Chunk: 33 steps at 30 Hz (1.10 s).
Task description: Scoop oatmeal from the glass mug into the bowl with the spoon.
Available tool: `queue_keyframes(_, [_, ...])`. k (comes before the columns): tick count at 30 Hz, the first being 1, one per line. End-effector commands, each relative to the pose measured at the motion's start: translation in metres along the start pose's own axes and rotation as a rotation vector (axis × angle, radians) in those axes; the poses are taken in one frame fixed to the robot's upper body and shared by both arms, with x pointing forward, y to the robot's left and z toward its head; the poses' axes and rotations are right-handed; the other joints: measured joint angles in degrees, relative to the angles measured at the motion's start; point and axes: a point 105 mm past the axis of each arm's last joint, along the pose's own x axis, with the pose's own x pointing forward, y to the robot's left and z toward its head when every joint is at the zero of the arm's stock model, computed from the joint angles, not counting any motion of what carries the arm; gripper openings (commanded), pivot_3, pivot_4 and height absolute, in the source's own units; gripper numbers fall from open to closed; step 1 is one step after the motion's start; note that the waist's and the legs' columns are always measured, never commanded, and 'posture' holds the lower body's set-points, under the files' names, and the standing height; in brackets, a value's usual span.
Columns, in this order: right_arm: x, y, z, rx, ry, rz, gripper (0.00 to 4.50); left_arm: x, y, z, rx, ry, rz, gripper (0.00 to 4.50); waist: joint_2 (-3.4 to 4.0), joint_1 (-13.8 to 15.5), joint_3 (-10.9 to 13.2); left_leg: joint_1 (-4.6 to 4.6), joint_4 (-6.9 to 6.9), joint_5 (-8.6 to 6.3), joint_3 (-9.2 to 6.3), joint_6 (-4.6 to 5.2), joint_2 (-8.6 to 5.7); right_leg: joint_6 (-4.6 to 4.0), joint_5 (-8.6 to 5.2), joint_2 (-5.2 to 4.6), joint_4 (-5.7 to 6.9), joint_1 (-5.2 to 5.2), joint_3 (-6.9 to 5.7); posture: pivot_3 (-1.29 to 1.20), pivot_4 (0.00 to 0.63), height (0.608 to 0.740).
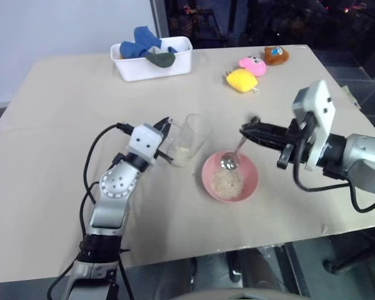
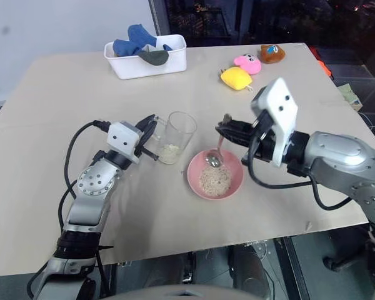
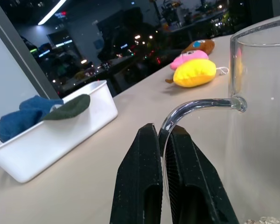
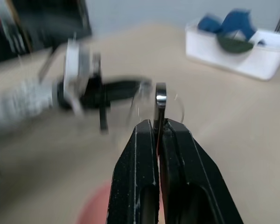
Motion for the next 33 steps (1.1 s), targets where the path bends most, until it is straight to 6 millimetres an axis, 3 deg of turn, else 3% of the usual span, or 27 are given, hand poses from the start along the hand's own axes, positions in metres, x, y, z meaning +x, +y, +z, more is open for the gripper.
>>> queue_keyframes(1, [-0.002,-0.011,0.026,0.037,-0.122,-0.055,0.0,0.001,0.005,0.021,-0.003,-0.078,0.028,0.09,0.0,0.01,0.0,0.01,0.0,0.0,0.03,0.0,0.0,0.0,0.0,0.0,0.01,0.0,0.03,0.0,0.15,0.74])
queue_keyframes(7, [0.01,-0.026,0.042,0.13,-0.206,-0.082,0.0,-0.001,0.004,0.024,-0.025,-0.088,0.036,0.09,0.01,-0.06,0.0,0.02,0.0,0.0,0.02,0.0,0.01,0.0,0.0,0.01,0.04,-0.01,0.03,0.0,0.15,0.74])
queue_keyframes(20, [0.028,-0.026,0.066,0.235,-0.302,-0.005,0.0,-0.008,0.0,0.027,-0.021,-0.07,0.047,0.09,0.01,-0.11,0.0,-0.01,-0.01,-0.01,0.0,0.01,0.0,-0.01,0.0,-0.03,0.03,-0.02,0.0,0.0,0.15,0.74])
queue_keyframes(33, [0.083,-0.007,0.017,0.064,-0.162,0.055,0.0,-0.005,0.0,0.037,-0.113,-0.106,0.098,0.09,0.02,-0.54,0.0,0.01,0.0,0.0,-0.01,0.01,0.0,-0.01,0.01,-0.01,0.08,-0.03,-0.01,0.0,0.15,0.74])
